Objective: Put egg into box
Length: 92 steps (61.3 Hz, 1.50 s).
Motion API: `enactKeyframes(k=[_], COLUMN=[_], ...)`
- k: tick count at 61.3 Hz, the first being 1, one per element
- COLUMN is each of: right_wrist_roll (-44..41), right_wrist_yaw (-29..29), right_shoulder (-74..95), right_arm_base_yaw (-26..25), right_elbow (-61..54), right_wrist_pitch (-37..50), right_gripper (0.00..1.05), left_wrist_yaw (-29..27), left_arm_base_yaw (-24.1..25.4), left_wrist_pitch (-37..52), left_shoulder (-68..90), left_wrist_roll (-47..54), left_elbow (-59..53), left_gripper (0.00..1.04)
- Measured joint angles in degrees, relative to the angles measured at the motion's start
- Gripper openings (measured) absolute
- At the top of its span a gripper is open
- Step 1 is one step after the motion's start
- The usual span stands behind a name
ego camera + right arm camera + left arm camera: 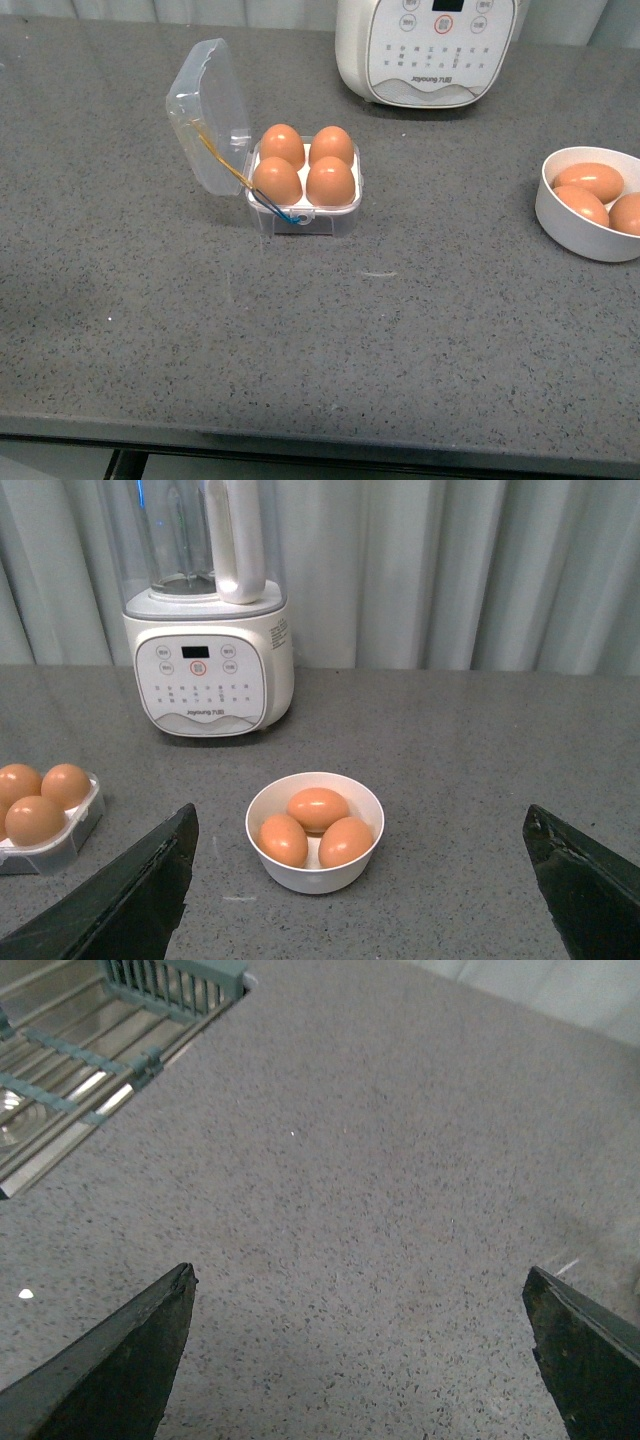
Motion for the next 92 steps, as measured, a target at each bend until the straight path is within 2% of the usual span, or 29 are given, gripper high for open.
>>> enactKeyframes(k=[7, 24, 42, 70, 92], right_wrist_roll=[0.0, 0.0, 0.0, 0.0, 0.0], right_wrist_yaw=[0.0, 0.0, 0.0, 0.0, 0.0], right_shoulder=[0.0, 0.0, 0.0, 0.0, 0.0], right_arm_base_yaw=[0.0, 0.0, 0.0, 0.0, 0.0], right_elbow=[0.0, 0.0, 0.0, 0.0, 0.0], right_wrist_pitch=[0.0, 0.0, 0.0, 0.0, 0.0], right_gripper=[0.95, 0.95, 0.95, 0.95, 0.95], left_wrist_yaw=[-2.3, -5.0, -5.6, -4.4, -3.2], left_arm_base_yaw=[-3.9, -8.0, -10.9, -12.3, -19.3], left_wrist_pitch=[3.3, 5.5, 3.5, 0.8, 0.6], left_shoulder=[10.4, 26.2, 31.8, 35.8, 33.3], left_wrist_roll=[-1.0, -2.4, -4.8, -8.5, -5.6], left_elbow=[4.9, 15.1, 21.8, 27.8, 27.0], left_gripper=[0.98, 0.98, 0.98, 0.98, 0.98])
